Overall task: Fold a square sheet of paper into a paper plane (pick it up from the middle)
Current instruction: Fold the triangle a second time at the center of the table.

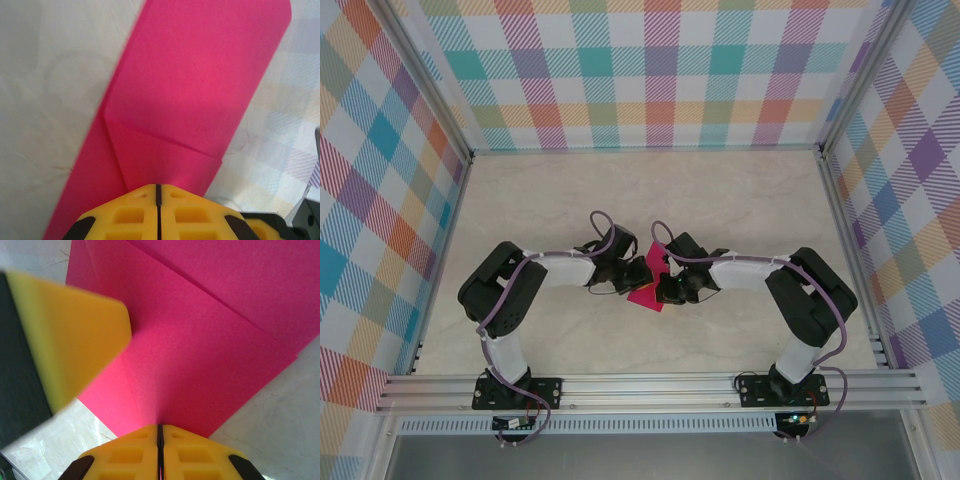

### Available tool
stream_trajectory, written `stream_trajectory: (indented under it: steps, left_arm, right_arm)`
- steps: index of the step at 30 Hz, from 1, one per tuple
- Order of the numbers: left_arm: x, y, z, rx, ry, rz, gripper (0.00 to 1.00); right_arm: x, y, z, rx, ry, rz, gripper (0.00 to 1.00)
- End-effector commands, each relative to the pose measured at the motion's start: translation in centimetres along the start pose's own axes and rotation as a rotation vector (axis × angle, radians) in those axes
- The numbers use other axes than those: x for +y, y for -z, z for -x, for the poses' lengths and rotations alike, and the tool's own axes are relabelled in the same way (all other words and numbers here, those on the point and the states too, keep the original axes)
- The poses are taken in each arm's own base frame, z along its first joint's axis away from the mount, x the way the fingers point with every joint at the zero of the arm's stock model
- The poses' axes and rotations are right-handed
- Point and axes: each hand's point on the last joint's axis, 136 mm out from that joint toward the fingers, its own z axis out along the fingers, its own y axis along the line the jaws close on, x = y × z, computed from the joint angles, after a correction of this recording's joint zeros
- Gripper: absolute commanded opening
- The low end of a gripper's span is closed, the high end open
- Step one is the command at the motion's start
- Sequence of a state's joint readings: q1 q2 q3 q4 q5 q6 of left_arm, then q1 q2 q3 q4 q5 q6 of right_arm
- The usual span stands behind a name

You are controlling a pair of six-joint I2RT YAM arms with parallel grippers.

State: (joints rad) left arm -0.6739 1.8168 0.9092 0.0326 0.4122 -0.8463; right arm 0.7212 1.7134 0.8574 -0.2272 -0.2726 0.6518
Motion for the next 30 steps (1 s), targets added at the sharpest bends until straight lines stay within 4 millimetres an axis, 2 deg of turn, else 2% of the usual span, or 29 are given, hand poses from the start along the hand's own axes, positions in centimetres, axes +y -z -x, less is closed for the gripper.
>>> stream_trajectory:
  steps: [1, 6, 11, 18, 23, 30]
  left_arm:
    - [-1.7, 0.6, -1.8, 0.035, -0.024, -0.054, 0.07]
    - [0.1, 0.2, -2.7, 0.038, -0.002, -0.007, 0.06]
    - [1.6, -0.6, -2.4, 0.021, 0.006, 0.04, 0.06]
    - [2.3, -0.3, 0.2, -0.036, -0.002, 0.058, 0.06]
    - [2.2, -0.2, 2.1, -0.062, 0.003, 0.034, 0.06]
    - [2.7, 0.1, 3.8, -0.084, 0.019, 0.025, 0.06]
  right_arm:
    - [-2.4, -0.9, -1.6, 0.046, -0.046, -0.087, 0.09]
    - [-2.5, -1.0, -1.7, 0.051, -0.05, -0.087, 0.09]
    - [-3.0, -1.2, -2.2, 0.071, -0.045, -0.105, 0.09]
    - [-4.9, -1.6, -3.9, 0.133, -0.021, -0.166, 0.08]
    - [-5.9, -1.9, -5.0, 0.18, -0.011, -0.19, 0.08]
    - [-6.5, -2.0, -5.3, 0.193, -0.005, -0.213, 0.08]
